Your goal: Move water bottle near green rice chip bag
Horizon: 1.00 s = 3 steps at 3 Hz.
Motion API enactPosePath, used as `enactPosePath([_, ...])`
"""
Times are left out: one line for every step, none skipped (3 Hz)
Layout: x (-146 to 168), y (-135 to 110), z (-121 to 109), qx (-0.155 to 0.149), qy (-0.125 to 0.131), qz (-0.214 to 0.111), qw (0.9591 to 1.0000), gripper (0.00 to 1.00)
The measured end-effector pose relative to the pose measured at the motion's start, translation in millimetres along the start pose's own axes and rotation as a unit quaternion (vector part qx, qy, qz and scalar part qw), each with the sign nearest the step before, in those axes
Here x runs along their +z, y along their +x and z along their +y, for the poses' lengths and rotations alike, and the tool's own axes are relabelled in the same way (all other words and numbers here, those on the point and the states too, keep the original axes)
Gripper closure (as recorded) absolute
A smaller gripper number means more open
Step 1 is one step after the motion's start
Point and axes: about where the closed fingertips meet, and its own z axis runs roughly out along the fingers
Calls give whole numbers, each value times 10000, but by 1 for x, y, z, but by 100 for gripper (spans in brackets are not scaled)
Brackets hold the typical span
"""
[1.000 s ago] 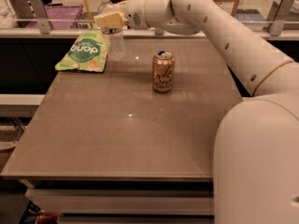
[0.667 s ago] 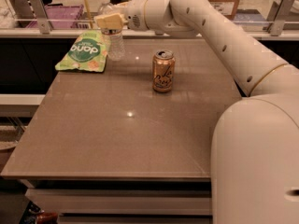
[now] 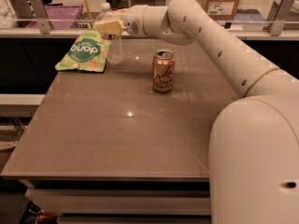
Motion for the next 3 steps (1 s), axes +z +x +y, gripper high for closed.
enactPosePath([0,9,1,82,-3,57,10000,100])
enactPosePath([3,9,3,84,-27,55,9999,84])
enactPosePath([5,9,5,87,-49,54,9999,60])
